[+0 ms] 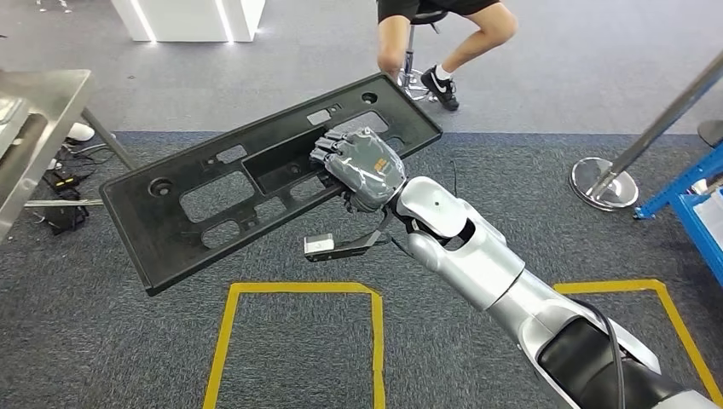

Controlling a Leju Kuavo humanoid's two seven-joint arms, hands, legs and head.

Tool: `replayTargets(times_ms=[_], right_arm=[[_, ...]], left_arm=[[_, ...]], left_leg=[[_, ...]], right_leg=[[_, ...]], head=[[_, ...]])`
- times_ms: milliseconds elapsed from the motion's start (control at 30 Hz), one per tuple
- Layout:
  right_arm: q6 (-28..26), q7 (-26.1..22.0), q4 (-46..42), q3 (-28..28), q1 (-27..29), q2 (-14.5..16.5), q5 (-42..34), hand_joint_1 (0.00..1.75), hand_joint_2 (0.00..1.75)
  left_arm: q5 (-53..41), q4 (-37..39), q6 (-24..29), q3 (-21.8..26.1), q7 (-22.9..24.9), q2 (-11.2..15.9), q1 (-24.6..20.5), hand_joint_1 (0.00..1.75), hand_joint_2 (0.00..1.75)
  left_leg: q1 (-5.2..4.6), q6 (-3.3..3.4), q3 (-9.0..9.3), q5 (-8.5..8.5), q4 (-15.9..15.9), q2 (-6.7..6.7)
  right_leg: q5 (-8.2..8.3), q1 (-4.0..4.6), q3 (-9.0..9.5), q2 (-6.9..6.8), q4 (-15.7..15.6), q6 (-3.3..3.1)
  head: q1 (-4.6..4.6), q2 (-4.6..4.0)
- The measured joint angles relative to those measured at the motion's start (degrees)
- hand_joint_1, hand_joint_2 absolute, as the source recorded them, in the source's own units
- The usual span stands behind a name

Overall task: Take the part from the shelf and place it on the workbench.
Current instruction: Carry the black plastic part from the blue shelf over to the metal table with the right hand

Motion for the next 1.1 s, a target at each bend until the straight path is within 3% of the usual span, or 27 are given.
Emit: replayTargets(times_ms=[33, 100, 133, 200, 267, 300, 367, 433, 467, 500, 533, 567, 633, 667, 733, 800, 867, 933, 1000, 1033, 1067, 1100], right_arm=[[0.05, 0.0, 0.0, 0.0, 0.15, -0.03, 0.0, 1.75, 1.75], [0.07, -0.01, -0.03, -0.01, 0.21, -0.05, 0.0, 1.75, 1.75], [0.06, -0.01, -0.06, -0.03, 0.17, -0.07, 0.0, 1.75, 1.75], [0.07, -0.01, -0.07, -0.09, 0.25, -0.1, 0.0, 1.75, 1.75], [0.08, -0.01, -0.04, -0.13, 0.44, -0.12, 0.0, 1.75, 1.75], [0.09, -0.01, -0.04, -0.14, 0.5, -0.13, 0.0, 1.75, 1.75], [0.08, -0.01, -0.05, -0.18, 0.53, -0.18, 0.0, 1.75, 1.75], [0.1, -0.01, -0.01, -0.21, 0.71, -0.36, 0.0, 1.75, 1.75], [0.11, -0.01, 0.04, -0.22, 0.89, -0.46, 0.0, 1.75, 1.75], [0.13, -0.01, 0.08, -0.22, 1.09, -0.54, 0.0, 1.75, 1.75], [0.14, -0.01, 0.1, -0.22, 1.24, -0.59, 0.0, 1.75, 1.75], [0.14, -0.01, 0.11, -0.24, 1.3, -0.63, 0.0, 1.75, 1.75], [0.16, -0.01, 0.09, -0.33, 1.18, -0.74, -0.01, 1.75, 1.75], [0.18, -0.01, 0.09, -0.38, 1.1, -0.8, -0.02, 1.75, 1.75], [0.28, -0.01, 0.09, -0.41, 1.12, -0.85, -0.05, 1.75, 1.75], [0.4, -0.01, 0.08, -0.4, 1.21, -0.86, -0.07, 1.75, 1.75], [0.48, 0.01, 0.01, -0.4, 1.25, -0.83, -0.07, 1.75, 1.75], [0.52, 0.02, -0.04, -0.39, 1.38, -0.81, -0.07, 1.75, 1.75], [0.57, 0.01, 0.01, -0.35, 1.72, -0.82, -0.07, 1.75, 1.75], [0.61, 0.01, 0.03, -0.33, 1.95, -0.83, -0.07, 1.75, 1.75], [0.65, 0.02, 0.02, -0.31, 2.12, -0.84, -0.07, 1.75, 1.75], [0.68, 0.01, -0.06, -0.31, 2.22, -0.88, -0.1, 1.75, 1.75]], left_arm=[[0.02, 0.0, -0.03, 0.0, 0.0, 0.0, 0.09, 0.0, 1.75], [0.02, 0.0, -0.09, 0.0, 0.01, 0.07, 0.15, 0.0, 1.75], [0.02, 0.01, -0.12, 0.0, 0.01, 0.12, 0.09, 0.0, 1.75], [0.03, 0.03, -0.15, 0.01, 0.02, 0.4, 0.02, 0.0, 1.75], [0.04, 0.06, -0.16, 0.02, 0.0, 0.71, 0.07, 0.0, 1.75], [0.04, 0.07, -0.16, 0.02, -0.01, 0.79, 0.11, 0.0, 1.75], [0.04, 0.07, -0.17, 0.02, -0.02, 0.87, 0.01, 0.0, 1.75], [0.03, 0.07, -0.16, 0.02, -0.02, 0.83, -0.19, 0.0, 1.75], [0.02, 0.07, -0.16, 0.02, -0.03, 0.77, -0.24, 0.0, 1.75], [0.03, 0.07, -0.15, 0.01, -0.03, 0.69, -0.26, 0.0, 1.75], [0.06, 0.07, -0.15, 0.01, -0.04, 0.62, -0.26, 0.0, 1.75], [0.1, 0.07, -0.15, 0.01, -0.04, 0.56, -0.25, 0.0, 1.75], [0.29, 0.07, -0.15, 0.01, -0.04, 0.44, -0.23, 0.0, 1.75], [0.46, 0.07, -0.16, 0.01, -0.05, 0.35, -0.23, 0.0, 1.75], [1.03, 0.14, -0.1, 0.0, -0.07, 0.13, -0.08, 0.0, 1.75], [1.75, 0.38, 0.1, 0.0, -0.1, 0.03, 0.34, 0.0, 1.75], [2.31, 0.68, 0.32, 0.0, -0.11, 0.05, 0.5, 0.0, 1.75], [2.56, 0.89, 0.44, 0.0, -0.06, 0.05, 0.43, 0.0, 1.75], [2.8, 0.99, 1.0, 0.0, -0.04, -0.05, 0.64, 0.0, 1.75], [3.15, 1.01, 1.65, 0.0, -0.04, -0.06, 0.81, 0.0, 1.75], [3.79, 0.98, 2.79, 0.0, -0.04, 0.07, 1.0, 0.0, 1.75], [4.83, 0.91, 4.97, 0.0, -0.04, 0.41, 1.22, 0.0, 1.75]], left_leg=[[0.27, -0.3, 0.43, 0.92, -0.52, 0.25], [0.51, -0.77, 4.12, 4.19, -7.11, 1.62], [0.12, -0.77, 6.26, 5.17, -10.48, 2.86], [-0.74, 0.04, 8.33, 5.39, -14.15, 4.47], [-1.08, 1.17, 8.34, 5.26, -14.65, 3.6], [-1.0, 1.57, 8.37, 5.31, -14.92, 2.85], [-0.76, 2.53, 8.44, 5.52, -15.54, 1.57], [-0.69, 3.15, 8.32, 5.7, -15.71, 0.2], [-0.75, 3.3, 8.21, 5.71, -15.61, -0.61], [-0.83, 3.41, 8.14, 5.65, -15.48, -1.51], [-0.92, 3.51, 8.12, 5.56, -15.29, -2.42], [-0.96, 3.59, 8.15, 5.43, -15.08, -3.34], [-0.95, 3.54, 8.04, 5.16, -14.66, -5.08], [-0.89, 3.4, 7.81, 5.11, -14.39, -5.85], [-0.47, 2.85, 7.02, 5.37, -14.25, -7.26], [-0.16, 2.12, 6.39, 5.7, -14.64, -8.04], [-0.6, 1.85, 5.03, 4.65, -12.96, -5.35], [-0.96, 1.99, 1.78, 1.92, -6.66, -1.81], [-0.83, 1.77, -1.69, 0.19, -0.15, -0.89], [-0.7, 1.44, -2.27, 0.64, 0.56, -0.68], [-0.54, 1.02, -1.61, 2.05, -1.05, -0.31], [-0.39, 0.57, 0.21, 4.08, -4.76, 0.52]], right_leg=[[-0.2, -0.09, -0.09, -0.78, 0.23, 0.19], [-0.87, -0.26, -0.15, -2.18, 0.85, 0.77], [-1.22, -0.18, -0.24, -2.8, 1.17, 1.1], [-1.65, 0.07, -0.28, -3.93, 1.63, 1.68], [-1.7, 0.17, -0.2, -5.12, 1.81, 2.08], [-2.01, 0.03, -0.34, -4.71, 2.15, 2.28], [-3.9, -0.39, -2.09, -1.71, 5.34, 2.53], [-6.84, -0.67, -6.51, 1.55, 13.08, 2.63], [-7.77, -0.68, -9.02, 2.05, 17.09, 2.65], [-7.7, -0.66, -10.97, 2.23, 19.6, 2.61], [-6.52, -0.63, -11.92, 2.31, 19.94, 2.47], [-4.33, -0.62, -11.79, 2.5, 18.01, 2.27], [0.99, -0.7, -9.48, 4.47, 10.52, 1.8], [2.79, -0.86, -8.5, 5.64, 7.44, 1.7], [3.74, -0.99, -7.87, 6.74, 5.17, 1.62], [3.77, -0.95, -7.55, 5.27, 3.86, 1.42], [3.9, -1.06, -6.54, 3.74, 1.76, 0.94], [3.96, -1.09, -5.87, 2.28, 0.67, 0.72], [3.75, -1.22, -5.82, 0.7, 0.72, 0.88], [3.54, -1.34, -5.82, -0.07, 0.9, 1.03], [3.3, -1.47, -5.84, -0.75, 1.09, 1.22], [3.03, -1.57, -5.82, -1.32, 1.32, 1.48]], head=[[0.0, 0.0], [-0.01, 0.0], [-0.01, 0.0], [0.0, 0.0], [0.05, 0.0], [0.05, 0.0], [0.05, 0.0], [0.06, 0.0], [0.07, 0.0], [0.08, 0.0], [0.07, 0.0], [0.08, 0.0], [0.03, 0.0], [0.02, 0.0], [0.01, 0.0], [0.03, 0.0], [-0.03, 0.0], [-0.09, 0.0], [-0.11, 0.0], [-0.1, 0.0], [-0.1, 0.0], [-0.11, 0.0]])
